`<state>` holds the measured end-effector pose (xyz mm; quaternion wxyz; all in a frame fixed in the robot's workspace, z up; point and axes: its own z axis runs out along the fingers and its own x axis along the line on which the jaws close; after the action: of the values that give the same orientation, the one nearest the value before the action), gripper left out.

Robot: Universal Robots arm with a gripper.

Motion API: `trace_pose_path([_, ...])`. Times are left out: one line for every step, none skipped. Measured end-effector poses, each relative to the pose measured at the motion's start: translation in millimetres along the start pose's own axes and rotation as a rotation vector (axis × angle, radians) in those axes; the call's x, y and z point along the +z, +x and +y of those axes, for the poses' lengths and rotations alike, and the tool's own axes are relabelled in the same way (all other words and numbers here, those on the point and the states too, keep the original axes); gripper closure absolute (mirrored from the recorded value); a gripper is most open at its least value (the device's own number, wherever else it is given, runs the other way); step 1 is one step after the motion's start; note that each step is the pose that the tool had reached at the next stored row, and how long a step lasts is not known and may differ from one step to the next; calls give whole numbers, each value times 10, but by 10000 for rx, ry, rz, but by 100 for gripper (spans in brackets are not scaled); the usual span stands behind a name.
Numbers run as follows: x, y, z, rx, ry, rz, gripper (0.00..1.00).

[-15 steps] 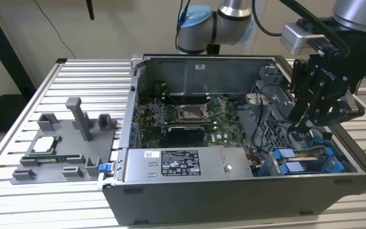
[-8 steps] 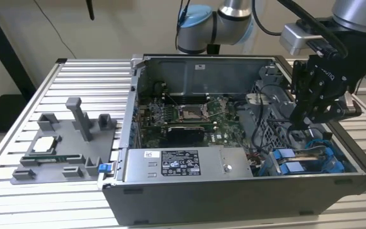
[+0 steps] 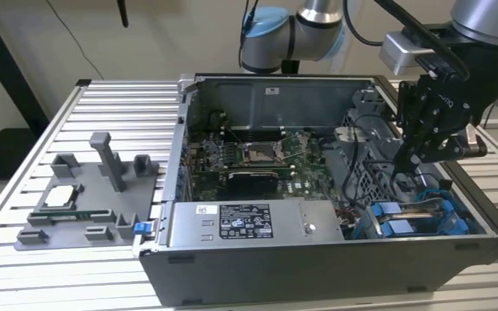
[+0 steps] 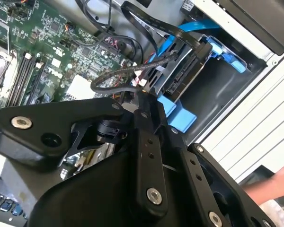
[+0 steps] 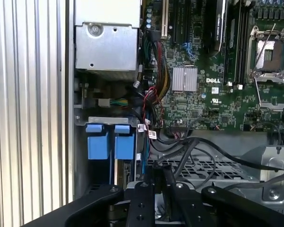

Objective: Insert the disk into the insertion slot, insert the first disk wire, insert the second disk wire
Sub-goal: 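Insert the first disk wire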

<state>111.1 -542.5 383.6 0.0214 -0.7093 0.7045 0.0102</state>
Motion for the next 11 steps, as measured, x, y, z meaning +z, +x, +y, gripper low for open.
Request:
trace_pose_path([0, 0, 0, -3, 0, 2, 100])
trace_pose_path([1, 0, 0, -2, 0, 2, 100])
trace_pose_path([1, 0, 0, -3, 0, 3, 100])
trace_pose_path([1, 0, 0, -3, 0, 2, 100])
trace_pose_path([1, 0, 0, -2, 0, 3, 100])
trace_pose_path([1, 0, 0, -2, 0, 2, 100])
trace_pose_path([2, 0, 0, -3, 0, 2, 100])
trace_pose_path([2, 0, 0, -2, 0, 2, 100])
trace_pose_path([3, 0, -3, -2, 0, 2, 100])
trace_pose_path([5, 1, -7, -3, -1, 1, 100])
trace_pose_path([8, 1, -11, -2, -2, 1, 100])
